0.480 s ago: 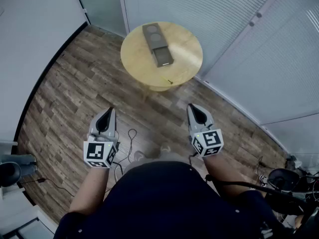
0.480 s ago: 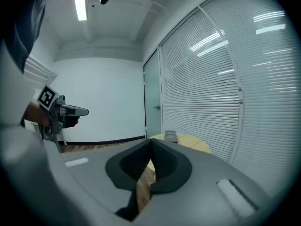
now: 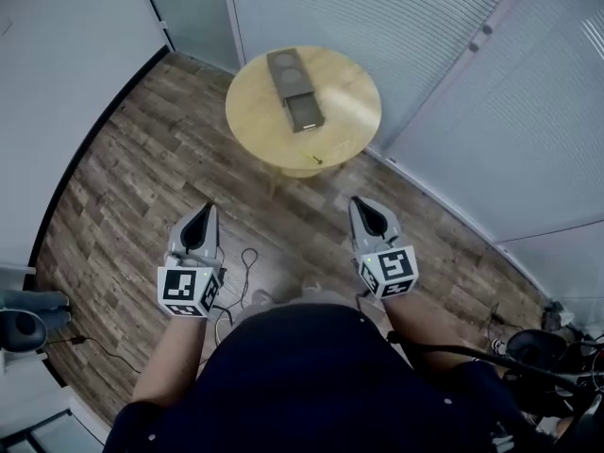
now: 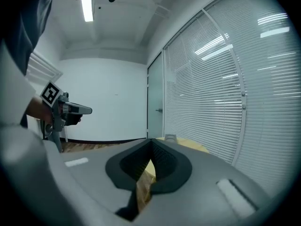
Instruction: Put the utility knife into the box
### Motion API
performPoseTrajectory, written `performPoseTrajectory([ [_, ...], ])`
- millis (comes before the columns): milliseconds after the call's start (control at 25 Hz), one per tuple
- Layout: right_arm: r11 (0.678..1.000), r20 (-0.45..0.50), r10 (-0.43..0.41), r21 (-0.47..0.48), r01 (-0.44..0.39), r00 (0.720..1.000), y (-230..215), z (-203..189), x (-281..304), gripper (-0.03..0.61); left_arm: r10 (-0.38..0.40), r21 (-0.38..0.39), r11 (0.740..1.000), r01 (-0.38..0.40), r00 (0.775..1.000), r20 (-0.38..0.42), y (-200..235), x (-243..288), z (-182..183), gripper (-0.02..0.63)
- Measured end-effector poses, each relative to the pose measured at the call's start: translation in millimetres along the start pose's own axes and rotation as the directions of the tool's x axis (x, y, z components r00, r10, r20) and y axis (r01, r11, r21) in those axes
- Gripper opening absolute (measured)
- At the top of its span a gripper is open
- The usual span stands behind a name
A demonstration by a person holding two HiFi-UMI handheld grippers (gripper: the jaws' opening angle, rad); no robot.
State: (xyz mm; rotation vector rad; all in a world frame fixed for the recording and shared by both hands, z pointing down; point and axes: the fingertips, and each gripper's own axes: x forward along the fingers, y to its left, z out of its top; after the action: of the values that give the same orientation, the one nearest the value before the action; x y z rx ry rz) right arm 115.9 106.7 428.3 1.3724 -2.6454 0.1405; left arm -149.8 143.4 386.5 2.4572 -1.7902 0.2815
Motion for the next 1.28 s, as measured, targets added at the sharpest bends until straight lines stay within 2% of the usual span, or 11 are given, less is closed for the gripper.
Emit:
performPoseTrajectory([
  [160,0.999,-0.014,0.027,0.025,-0.027,1.0,-13,-6,3,0.008,0.018,-0.001,1.0,-0.018,1.0,0.001,-11,12,1,0.003],
  [360,0.998,-0.021,0.069,0.0,-0.069,0.997,-22,-12,7,0.008,0.047,-0.013,0.999,-0.047,0.999,0.002,-29,23,-7,0.003],
  [560,0.998,-0.057,0.063,0.034,-0.061,0.996,-35,-22,24,0.008,0.019,-0.01,1.0,-0.019,1.0,-0.014,-37,37,-9,0.003],
  [800,1.0,-0.099,0.022,0.014,-0.021,0.995,-42,-18,56,0.008,-0.009,-0.002,1.0,0.009,1.0,0.003,-7,70,-2,0.003],
  [1000,1.0,-0.146,0.002,-0.014,-0.004,0.989,-47,-17,93,0.008,-0.069,0.006,0.998,0.069,0.997,0.038,17,109,14,0.003],
  [1280,0.998,-0.2,-0.065,-0.008,0.065,0.978,-52,-17,148,0.008,-0.166,-0.003,0.986,0.166,0.986,0.032,57,173,18,0.003],
])
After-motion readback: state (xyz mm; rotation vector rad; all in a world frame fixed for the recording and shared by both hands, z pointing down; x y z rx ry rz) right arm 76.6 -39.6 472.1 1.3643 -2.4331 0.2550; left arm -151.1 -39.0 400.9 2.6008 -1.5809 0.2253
